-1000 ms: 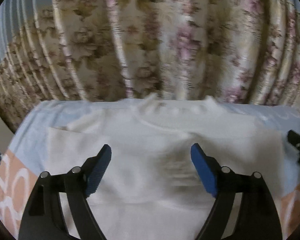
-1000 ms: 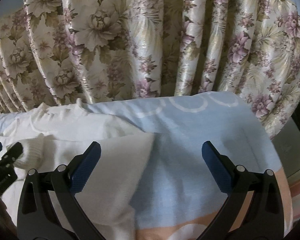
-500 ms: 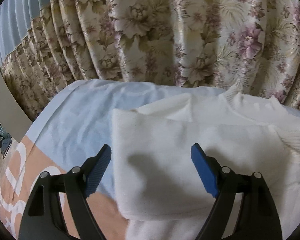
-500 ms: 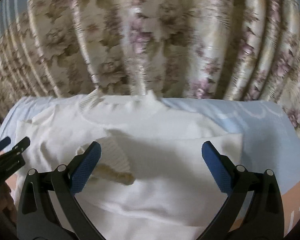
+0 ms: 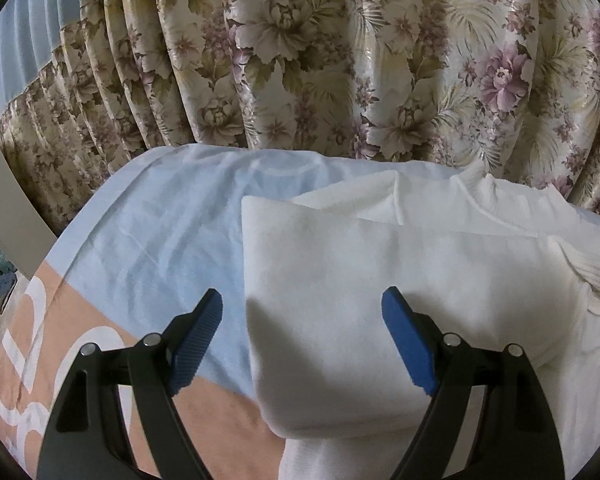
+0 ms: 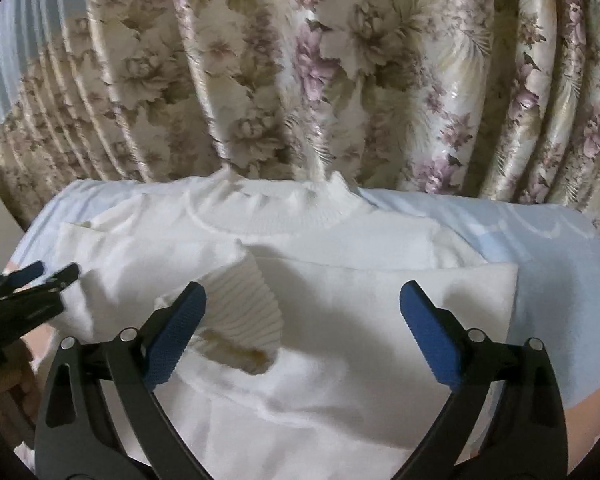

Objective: Fold small clothes

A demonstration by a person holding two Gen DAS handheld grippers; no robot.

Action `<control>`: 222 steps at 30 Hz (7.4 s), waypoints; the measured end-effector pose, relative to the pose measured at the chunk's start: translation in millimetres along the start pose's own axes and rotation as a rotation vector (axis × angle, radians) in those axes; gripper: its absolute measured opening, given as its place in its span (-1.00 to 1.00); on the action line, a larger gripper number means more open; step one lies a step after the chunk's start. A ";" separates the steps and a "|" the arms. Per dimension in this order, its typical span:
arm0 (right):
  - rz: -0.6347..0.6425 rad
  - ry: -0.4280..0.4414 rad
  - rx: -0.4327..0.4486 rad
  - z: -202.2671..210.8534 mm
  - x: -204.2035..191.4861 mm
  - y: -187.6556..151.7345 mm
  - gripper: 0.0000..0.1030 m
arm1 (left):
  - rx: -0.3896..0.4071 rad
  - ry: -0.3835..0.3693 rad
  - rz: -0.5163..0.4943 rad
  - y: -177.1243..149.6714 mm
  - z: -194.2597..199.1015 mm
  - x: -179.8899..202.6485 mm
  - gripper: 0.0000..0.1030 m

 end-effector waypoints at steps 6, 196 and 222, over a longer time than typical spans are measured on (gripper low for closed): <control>0.057 -0.016 0.064 17.2 -9.5 5.3 0.90 | -0.004 0.001 0.003 -1.0 -1.8 -1.1 0.60; -0.154 0.041 0.107 329.8 18.3 -262.8 -0.84 | 0.168 -0.237 -0.035 -245.6 322.0 -5.3 -0.74; -0.141 0.088 0.273 333.9 4.3 -112.6 -0.89 | 0.266 -0.273 0.074 -86.7 304.6 -24.0 -0.74</control>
Point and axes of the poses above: each gripper's, at about its wrist camera, not at the fingertips, and z roughly against the way its jaws point, x to its right, y to its top, the point moved 6 cm from there along -z, roughly the way its jaws point, and after that the axes turned 9 degrees about -z, right-handed, at the moved point
